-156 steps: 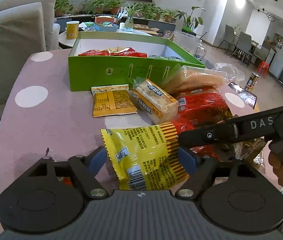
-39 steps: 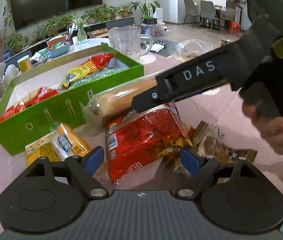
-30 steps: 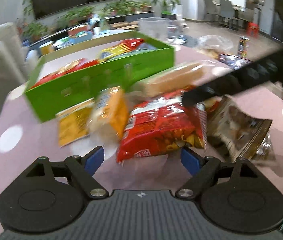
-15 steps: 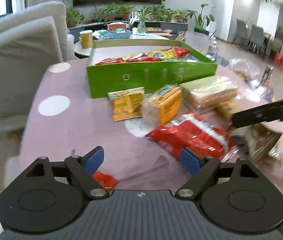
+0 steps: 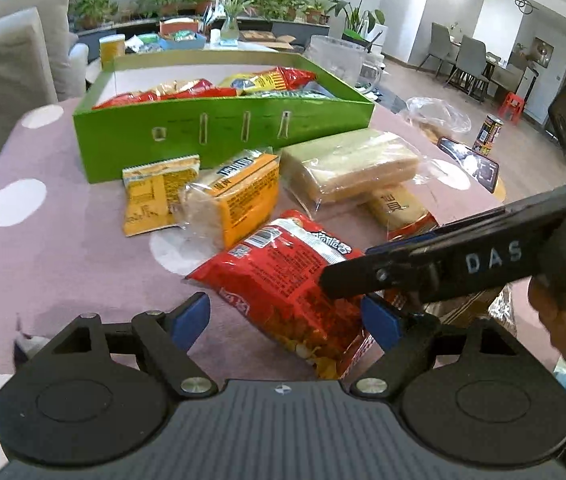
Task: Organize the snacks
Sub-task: 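Move the right tool back to the red bag with blue stripe, then close the right gripper on the red bag and lift it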
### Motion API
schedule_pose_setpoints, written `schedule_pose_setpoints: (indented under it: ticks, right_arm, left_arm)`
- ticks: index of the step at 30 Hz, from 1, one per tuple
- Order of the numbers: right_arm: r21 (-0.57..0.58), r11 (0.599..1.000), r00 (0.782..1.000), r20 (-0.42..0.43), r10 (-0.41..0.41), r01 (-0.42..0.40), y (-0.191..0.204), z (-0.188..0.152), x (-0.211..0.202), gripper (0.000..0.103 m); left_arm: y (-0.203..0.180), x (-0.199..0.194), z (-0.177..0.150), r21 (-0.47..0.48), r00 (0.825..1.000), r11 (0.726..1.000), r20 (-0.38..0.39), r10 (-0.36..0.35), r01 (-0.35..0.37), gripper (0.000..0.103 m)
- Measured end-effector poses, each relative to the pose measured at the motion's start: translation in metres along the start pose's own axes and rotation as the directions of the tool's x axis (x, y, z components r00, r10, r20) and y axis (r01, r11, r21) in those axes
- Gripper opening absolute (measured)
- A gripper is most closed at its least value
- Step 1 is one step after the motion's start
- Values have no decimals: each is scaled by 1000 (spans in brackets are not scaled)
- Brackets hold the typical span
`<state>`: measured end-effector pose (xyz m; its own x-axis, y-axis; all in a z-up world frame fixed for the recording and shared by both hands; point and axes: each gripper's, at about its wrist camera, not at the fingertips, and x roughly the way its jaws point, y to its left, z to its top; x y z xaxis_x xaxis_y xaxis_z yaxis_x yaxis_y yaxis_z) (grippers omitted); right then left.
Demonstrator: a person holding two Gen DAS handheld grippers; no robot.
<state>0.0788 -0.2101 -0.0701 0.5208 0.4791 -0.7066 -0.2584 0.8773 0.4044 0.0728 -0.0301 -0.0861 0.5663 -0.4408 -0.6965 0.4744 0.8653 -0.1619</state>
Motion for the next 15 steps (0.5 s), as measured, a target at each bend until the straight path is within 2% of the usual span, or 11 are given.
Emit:
schedule_pose_setpoints:
  ticks: [4, 11, 15]
  right_arm:
    - [6, 1000, 1000, -1, 8, -8, -2, 0, 0, 53]
    - [6, 1000, 999, -17, 30, -29, -3, -3, -6, 52]
    - [13, 1000, 1000, 3, -2, 2, -8, 3, -4, 52]
  left_arm:
    - [-1, 0, 1, -2, 1000, 1000, -8, -19, 19, 75]
    - [0, -5, -1, 10, 1000, 1000, -20, -17, 18, 76]
    - [1, -7, 2, 8, 1000, 1000, -15, -7, 7, 76]
